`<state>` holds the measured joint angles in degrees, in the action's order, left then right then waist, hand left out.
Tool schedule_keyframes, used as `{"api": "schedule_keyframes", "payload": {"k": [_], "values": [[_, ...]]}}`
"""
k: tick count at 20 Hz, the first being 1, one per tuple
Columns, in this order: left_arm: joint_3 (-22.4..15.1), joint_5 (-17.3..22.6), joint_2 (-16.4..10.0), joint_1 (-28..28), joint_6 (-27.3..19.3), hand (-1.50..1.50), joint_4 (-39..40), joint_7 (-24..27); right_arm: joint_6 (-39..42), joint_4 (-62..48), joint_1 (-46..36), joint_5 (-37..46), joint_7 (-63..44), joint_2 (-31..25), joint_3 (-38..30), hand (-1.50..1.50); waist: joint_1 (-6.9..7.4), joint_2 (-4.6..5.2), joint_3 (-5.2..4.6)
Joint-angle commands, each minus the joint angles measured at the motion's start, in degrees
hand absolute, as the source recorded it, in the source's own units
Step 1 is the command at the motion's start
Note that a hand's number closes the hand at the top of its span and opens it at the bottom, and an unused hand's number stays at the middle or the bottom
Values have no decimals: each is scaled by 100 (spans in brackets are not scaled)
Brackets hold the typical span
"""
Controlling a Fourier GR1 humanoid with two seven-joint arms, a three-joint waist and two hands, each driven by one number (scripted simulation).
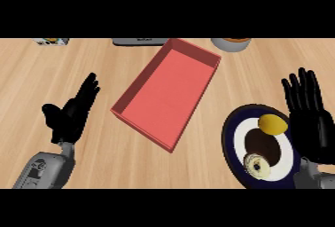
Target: Pick the lemon from the plate and place it in the cardboard box
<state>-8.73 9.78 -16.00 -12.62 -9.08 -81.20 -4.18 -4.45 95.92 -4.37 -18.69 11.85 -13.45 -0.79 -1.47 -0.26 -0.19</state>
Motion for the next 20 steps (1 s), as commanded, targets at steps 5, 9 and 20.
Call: {"api": "schedule_keyframes", "payload": {"k": [5,9,20], "values": [[155,-752,-841,27,-216,0,236,-7,3038,74,-750,-148,156,-1136,1455,-150,1039,114,76],[127,-854,-954,142,-215,0,394,-107,3494,926,-1661,1108,1423,-2029,1285,-150,1010,-82,80],[207,-1147,-1169,29,-398,0,494,-65,5352,251,-2012,961,3149,-2902,1934,-150,1036,273,124]]}}
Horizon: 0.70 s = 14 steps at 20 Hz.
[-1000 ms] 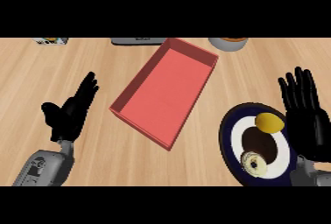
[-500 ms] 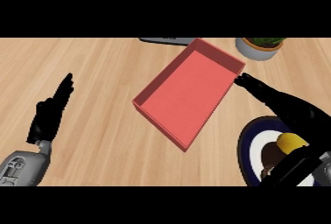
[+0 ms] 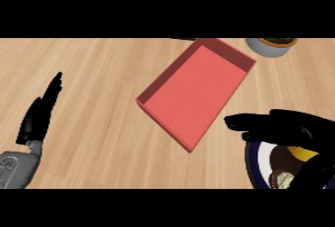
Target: Pick the lemon from the plate and place it in the cardboard box
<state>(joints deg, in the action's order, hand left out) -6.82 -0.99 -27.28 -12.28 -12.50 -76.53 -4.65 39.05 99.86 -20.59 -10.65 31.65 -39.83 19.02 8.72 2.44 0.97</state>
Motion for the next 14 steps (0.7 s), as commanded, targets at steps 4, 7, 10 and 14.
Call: {"api": "schedule_keyframes", "payload": {"k": [4,7,10,14], "values": [[1,-142,12,-18,-138,0,165,-8,602,329,-915,913,1454,-800,-25,-150,-138,-46,-11],[44,-98,-50,-10,-82,0,79,5,327,470,-1117,1449,1759,-1149,215,-150,-50,-61,-15],[42,-119,-51,-51,-77,0,131,21,-41,571,-1208,2107,2072,-1505,611,-150,-58,-6,-22],[171,-97,-151,-101,-86,0,189,-17,-810,783,-1293,3289,2546,-2070,1199,-150,-186,-51,-32]]}}
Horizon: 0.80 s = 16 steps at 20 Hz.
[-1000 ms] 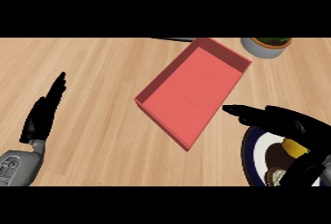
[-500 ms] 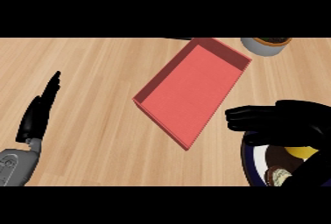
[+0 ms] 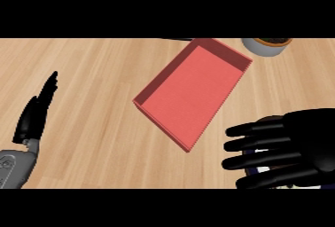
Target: Pick the lemon from the plate and place it in the cardboard box
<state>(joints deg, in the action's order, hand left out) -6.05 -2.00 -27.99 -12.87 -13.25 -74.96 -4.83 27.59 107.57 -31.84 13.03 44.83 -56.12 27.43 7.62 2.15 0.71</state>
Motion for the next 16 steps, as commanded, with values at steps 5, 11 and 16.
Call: {"api": "schedule_keyframes", "payload": {"k": [5,11,16], "values": [[-14,-48,88,13,-58,0,97,48,-877,-580,-53,2207,2024,-756,1240,-150,-120,19,-24],[111,-38,-55,197,-53,0,1,28,-2548,-1990,8,3298,2785,-523,1869,-150,-138,-49,-35],[231,-20,-107,316,-31,0,110,157,-3413,-3063,-74,3602,3428,-297,2058,-150,-322,-88,-48]]}}
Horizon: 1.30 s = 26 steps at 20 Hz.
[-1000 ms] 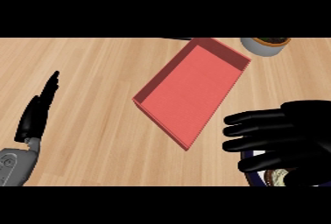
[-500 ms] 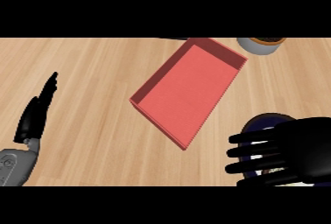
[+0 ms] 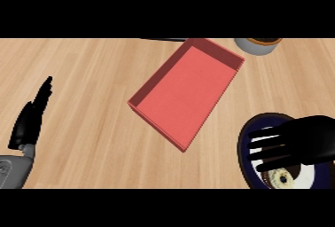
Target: Pick the lemon from the plate and place it in the cardboard box
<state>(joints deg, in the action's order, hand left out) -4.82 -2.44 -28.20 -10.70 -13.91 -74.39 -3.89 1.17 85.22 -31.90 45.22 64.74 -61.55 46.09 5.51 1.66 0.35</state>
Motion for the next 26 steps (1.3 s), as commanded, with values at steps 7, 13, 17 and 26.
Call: {"api": "schedule_keyframes", "payload": {"k": [7,13,17,26], "values": [[98,-13,-65,47,85,0,60,45,-1150,-1858,-509,397,1894,669,372,-150,-117,-32,-14],[219,-7,-92,20,51,0,108,49,-1352,-1839,-547,307,2037,704,866,-150,-205,-54,-20],[140,-103,72,237,-131,0,-16,103,-1785,-1768,-366,169,2041,394,1241,-150,-227,-71,-15],[307,-115,-27,329,-45,0,0,100,-2403,-2754,-598,633,1689,854,1295,-150,-363,-124,-24]]}}
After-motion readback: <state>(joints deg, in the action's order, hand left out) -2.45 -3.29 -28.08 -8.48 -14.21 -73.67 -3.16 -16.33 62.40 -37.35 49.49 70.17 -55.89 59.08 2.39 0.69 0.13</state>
